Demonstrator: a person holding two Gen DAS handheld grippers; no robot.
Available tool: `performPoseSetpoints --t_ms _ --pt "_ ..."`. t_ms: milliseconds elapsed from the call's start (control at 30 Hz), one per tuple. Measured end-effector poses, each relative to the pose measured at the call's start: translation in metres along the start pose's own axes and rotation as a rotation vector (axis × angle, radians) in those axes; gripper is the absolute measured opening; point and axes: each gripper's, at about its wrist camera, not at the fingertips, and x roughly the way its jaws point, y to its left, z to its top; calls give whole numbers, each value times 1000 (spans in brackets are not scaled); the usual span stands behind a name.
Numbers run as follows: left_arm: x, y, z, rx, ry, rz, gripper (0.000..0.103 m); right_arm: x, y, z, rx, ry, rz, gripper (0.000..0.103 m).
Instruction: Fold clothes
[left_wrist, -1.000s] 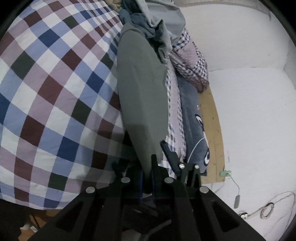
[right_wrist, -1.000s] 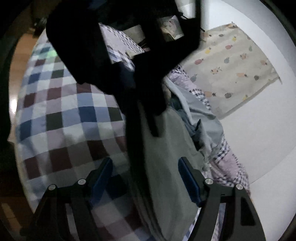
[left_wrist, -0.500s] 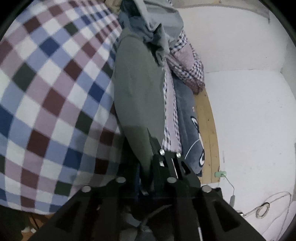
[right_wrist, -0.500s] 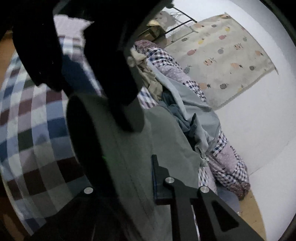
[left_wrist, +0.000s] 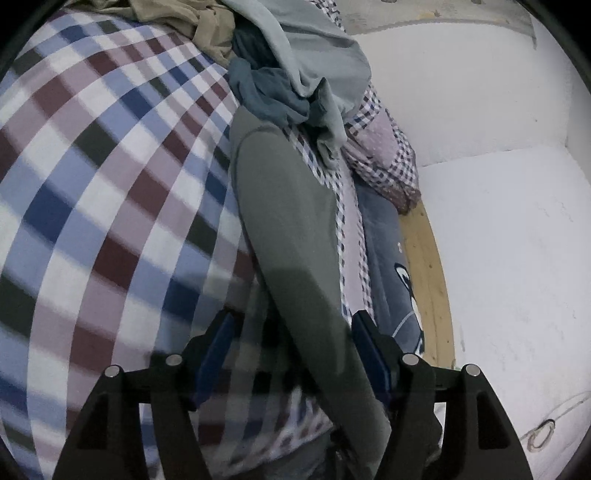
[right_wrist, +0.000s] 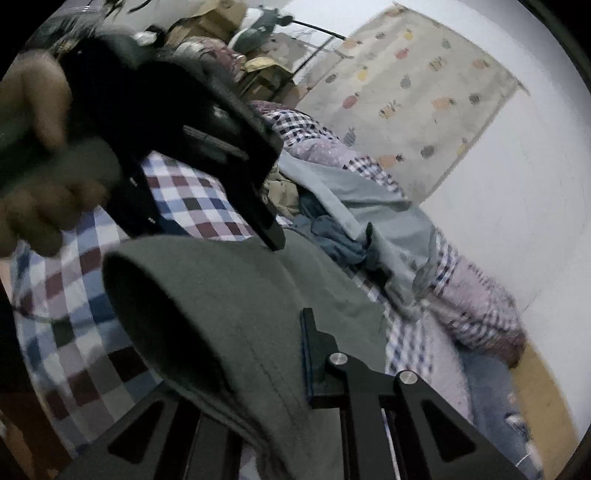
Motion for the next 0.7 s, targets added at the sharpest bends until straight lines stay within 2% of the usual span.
performPoseSetpoints --t_ms 267,500,600,667,700 --pt "39 22 50 -81 -62 -43 70 -21 -11 -7 55 -15 22 8" --pt "67 11 76 -44 -67 -46 69 -44 -23 -21 112 -46 43 8" --pt "71 11 85 -48 -69 -53 55 -50 -24 -23 111 -54 45 8" --pt "73 12 91 -54 -68 -52 41 -52 -24 -24 104 -57 47 8" --pt "75 11 93 -50 -68 -46 37 -53 -25 -25 100 -58 48 8"
